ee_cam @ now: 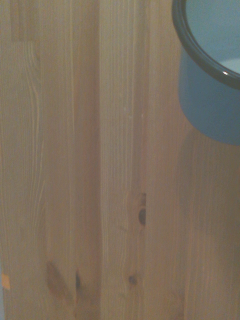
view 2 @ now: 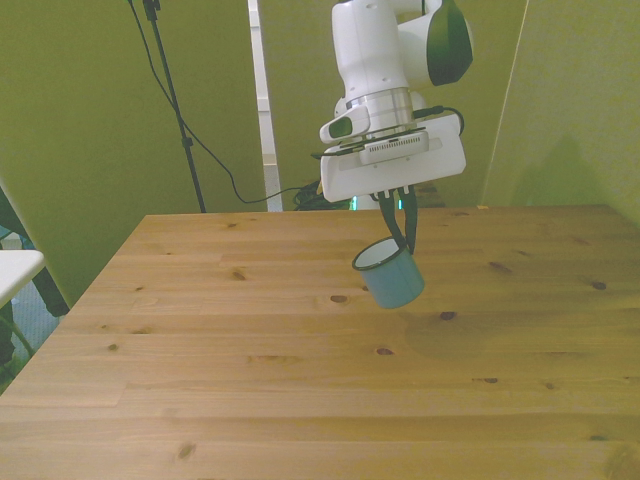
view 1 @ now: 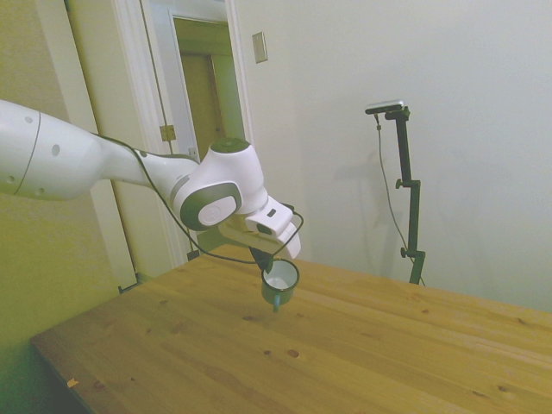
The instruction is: Flip the mug upright
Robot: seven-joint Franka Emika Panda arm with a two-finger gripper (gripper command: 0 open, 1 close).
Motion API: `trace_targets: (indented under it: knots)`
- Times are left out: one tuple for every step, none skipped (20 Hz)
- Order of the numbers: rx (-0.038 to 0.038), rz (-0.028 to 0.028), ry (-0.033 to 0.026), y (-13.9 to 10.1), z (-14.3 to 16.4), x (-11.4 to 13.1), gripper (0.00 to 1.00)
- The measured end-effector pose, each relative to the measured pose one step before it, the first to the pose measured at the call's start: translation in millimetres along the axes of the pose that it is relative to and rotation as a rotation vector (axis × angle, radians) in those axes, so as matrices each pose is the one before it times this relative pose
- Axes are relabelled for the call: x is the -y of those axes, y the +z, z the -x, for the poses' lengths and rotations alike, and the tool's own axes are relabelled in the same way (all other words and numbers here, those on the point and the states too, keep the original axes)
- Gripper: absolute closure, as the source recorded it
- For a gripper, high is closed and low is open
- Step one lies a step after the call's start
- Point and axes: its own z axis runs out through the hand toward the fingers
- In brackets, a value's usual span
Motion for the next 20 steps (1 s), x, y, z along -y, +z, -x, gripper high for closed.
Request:
trace_targets:
  knots:
    - [-0.02307,0.02552,-0.00141,2.88,2.19,-0.02,1.0]
    - [-0.01572,0.02277,-0.00054,3.65,2.2,-0.61,1.0]
    - [-0.01718,0.02259,-0.0016,2.2,1.26,-0.15,1.0]
    - [-0.01733,0.01872,0.00071,1.15,0.86,0.5,1.0]
    - [-0.0084,0.01497,-0.00226,1.17,1.12,0.15,1.0]
    - [-0.00471,0.01387,-0.00551,1.65,1.61,-0.02,1.0]
    - [0.00124,0.00961,-0.00567,2.37,1.93,0.27,1.0]
    - [0.00034,0.01205,-0.00923,2.68,1.47,0.34,1.0]
    - [-0.00349,0.01518,-0.00523,3.5,0.97,0.21,1.0]
    - [0.00242,0.01219,-0.00421,4.44,1.06,-0.1,1.0]
    - [0.00623,0.01007,-0.00414,4.85,0.9,-0.4,1.0]
    - [0.00317,0.01059,-0.00571,4.6,0.48,-0.09,1.0]
    - [0.00435,0.01014,-0.00491,4.21,0.7,-0.02,1.0]
    - [0.00525,0.00612,-0.00292,3.44,0.68,0.3,1.0]
    - [0.00083,0.00591,-0.00493,2.64,-0.24,0.55,1.0]
    - [0.00082,0.00874,-0.00686,1.72,-0.17,0.67,1.0]
    - [0.00671,0.00902,-0.00353,1.77,-0.1,0.54,1.0]
    - [0.00607,0.0083,-0.00399,1.72,0.23,0.6,1.0]
    - [0.00659,0.00725,-0.00353,1.82,0.6,0.84,1.0]
    - [0.00606,0.00496,-0.0024,1.76,0.62,1.1,1.0]
